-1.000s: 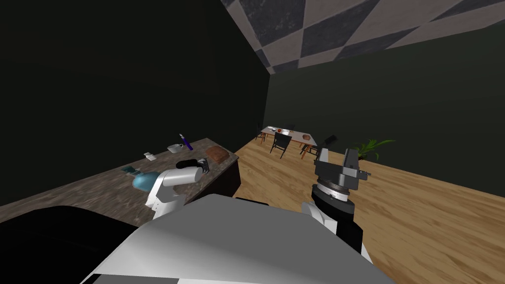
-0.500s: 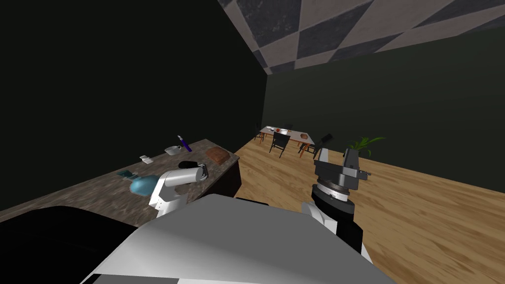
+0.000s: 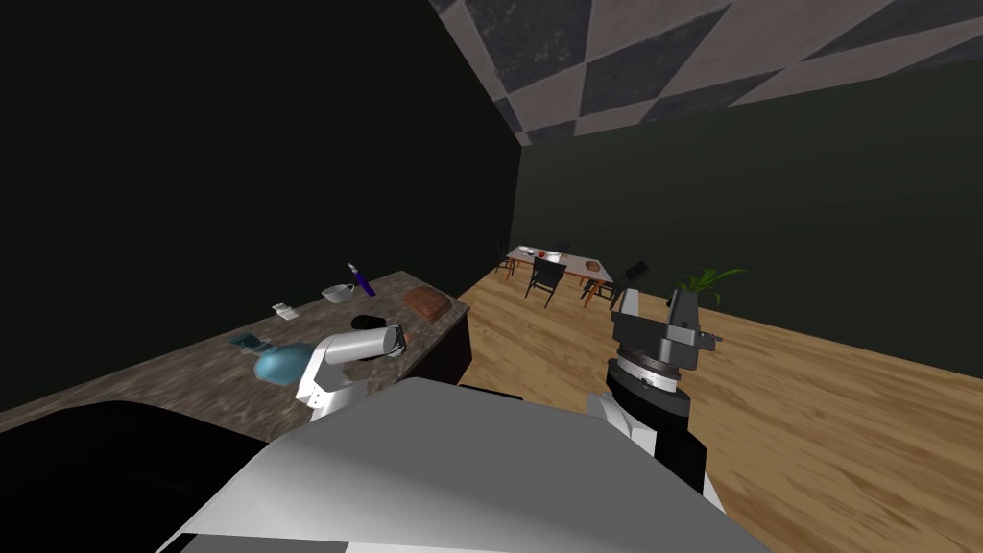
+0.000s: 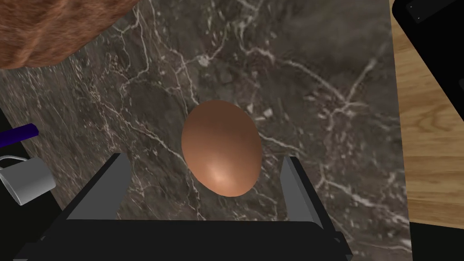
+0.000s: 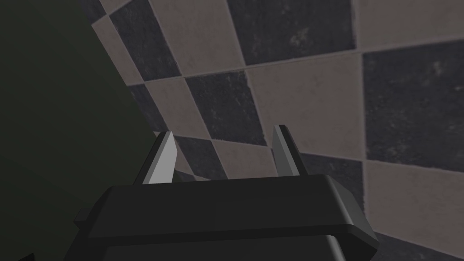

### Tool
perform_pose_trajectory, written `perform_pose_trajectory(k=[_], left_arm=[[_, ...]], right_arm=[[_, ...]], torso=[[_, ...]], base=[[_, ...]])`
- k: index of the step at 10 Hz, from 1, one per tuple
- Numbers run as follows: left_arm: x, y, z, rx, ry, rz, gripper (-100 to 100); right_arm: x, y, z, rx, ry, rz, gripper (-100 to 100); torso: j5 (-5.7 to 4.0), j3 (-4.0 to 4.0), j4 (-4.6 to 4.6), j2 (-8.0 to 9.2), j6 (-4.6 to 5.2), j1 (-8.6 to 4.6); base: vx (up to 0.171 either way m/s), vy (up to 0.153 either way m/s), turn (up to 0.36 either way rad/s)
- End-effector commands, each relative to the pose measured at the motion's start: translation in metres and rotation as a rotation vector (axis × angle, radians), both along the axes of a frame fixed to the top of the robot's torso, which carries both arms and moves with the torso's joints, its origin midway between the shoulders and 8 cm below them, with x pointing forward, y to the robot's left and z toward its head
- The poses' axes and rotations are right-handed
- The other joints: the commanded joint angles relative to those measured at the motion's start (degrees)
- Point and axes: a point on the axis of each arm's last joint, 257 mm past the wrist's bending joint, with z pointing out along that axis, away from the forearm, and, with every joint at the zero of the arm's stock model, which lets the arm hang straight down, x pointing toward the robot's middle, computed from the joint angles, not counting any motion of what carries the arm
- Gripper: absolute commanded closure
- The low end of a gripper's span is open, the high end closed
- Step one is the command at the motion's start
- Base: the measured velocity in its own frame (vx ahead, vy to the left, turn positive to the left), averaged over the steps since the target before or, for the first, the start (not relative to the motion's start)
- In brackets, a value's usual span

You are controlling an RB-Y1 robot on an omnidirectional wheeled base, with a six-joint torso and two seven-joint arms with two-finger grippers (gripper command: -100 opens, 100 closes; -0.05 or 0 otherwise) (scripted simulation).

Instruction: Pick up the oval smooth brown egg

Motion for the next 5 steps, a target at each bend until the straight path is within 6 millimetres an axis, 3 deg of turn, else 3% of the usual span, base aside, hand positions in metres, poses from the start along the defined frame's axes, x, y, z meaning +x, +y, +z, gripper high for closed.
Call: perform_pose_trajectory(k=[1,4,5], left_arm=[[0.0043,0.0026,-0.0063,0.002,-0.003,-0.004,-100],[0.0077,0.0027,-0.0118,0.003,-0.002,-0.006,-100],[0.0084,0.0029,-0.0121,0.004,-0.004,-0.007,100]], right_arm=[[0.0,0.0,0.0,0.0,0.0,0.0,0],[0.0,0.0,0.0,0.0,0.0,0.0,0],[0.0,0.0,0.0,0.0,0.0,0.0,0]], torso=[[0.0,0.0,0.0,0.0,0.0,0.0],[-0.01,-0.01,-0.01,-0.02,0.0,-0.03],[-0.01,0.0,0.0,0.0,0.0,-0.04]], base=[[0.011,0.003,0.02],[0.008,0.001,0.01],[0.0,0.0,0.0]])
